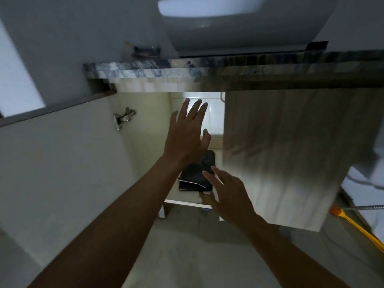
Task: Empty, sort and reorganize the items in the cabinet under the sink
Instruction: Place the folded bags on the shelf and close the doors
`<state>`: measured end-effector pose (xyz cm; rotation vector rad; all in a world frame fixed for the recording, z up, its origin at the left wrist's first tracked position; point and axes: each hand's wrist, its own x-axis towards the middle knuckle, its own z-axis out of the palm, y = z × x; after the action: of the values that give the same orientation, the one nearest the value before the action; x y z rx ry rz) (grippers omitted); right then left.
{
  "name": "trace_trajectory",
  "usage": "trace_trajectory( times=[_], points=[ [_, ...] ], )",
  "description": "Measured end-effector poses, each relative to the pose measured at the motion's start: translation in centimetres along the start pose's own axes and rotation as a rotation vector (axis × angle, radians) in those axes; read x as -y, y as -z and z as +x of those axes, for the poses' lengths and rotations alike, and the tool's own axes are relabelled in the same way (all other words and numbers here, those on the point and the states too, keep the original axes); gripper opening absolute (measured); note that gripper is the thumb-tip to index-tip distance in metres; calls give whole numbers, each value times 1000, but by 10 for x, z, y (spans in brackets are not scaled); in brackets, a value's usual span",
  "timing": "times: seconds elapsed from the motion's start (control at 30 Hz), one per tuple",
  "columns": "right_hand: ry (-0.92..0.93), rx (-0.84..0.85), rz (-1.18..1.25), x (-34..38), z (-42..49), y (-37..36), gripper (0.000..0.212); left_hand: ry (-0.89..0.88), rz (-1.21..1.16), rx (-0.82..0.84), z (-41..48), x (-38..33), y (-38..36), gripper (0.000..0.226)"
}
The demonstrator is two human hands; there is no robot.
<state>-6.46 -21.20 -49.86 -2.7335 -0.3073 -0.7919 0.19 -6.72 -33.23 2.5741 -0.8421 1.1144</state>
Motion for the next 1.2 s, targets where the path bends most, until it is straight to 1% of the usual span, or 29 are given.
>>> trace_trajectory(
  times=[0.1,0.2,0.23,0.3,0.37,0.47,0.53,0.6,0.67,0.77,0.9,0.97,1.03,1.1,1.13,1.2],
  points=[
    [105,7,89,56,10,-13,58,70,53,-48,-33,38,43,62],
    [187,-39,212,124,26,-19,50,166,121,-106,-58,81,93,52],
    [222,-47,253,153,29,-23,49,212,157,-132,-70,98,113,49],
    [232,-16,311,202,35,-28,53,316,233,-135,-89,123,146,45],
    [221,28,363,247,35,-36,59,395,350,-100,-109,146,175,45],
    [199,66,461,299,28,-50,70,474,557,-13,-132,168,203,54],
    [205,89,456,323,23,-58,77,562,614,57,-140,178,213,63],
    [181,114,436,340,20,-62,82,634,618,117,-147,184,215,68],
    [142,154,439,351,18,-65,84,647,623,152,-150,186,216,69],
    [117,157,453,365,15,-69,86,673,615,105,-146,184,223,65],
    [64,101,477,371,14,-67,92,733,574,88,-135,170,230,61],
    [16,41,514,365,14,-63,93,702,534,60,-127,149,228,57],
    [-39,-66,570,357,13,-55,86,639,500,11,-118,127,228,52],
    [-46,-216,597,335,5,-46,70,559,412,-38,-108,104,226,48],
    [-39,-261,624,319,-1,-41,60,517,351,-58,-102,93,225,45],
    [-62,-286,670,282,-12,-29,41,442,200,-87,-90,73,221,42]
  ],
)
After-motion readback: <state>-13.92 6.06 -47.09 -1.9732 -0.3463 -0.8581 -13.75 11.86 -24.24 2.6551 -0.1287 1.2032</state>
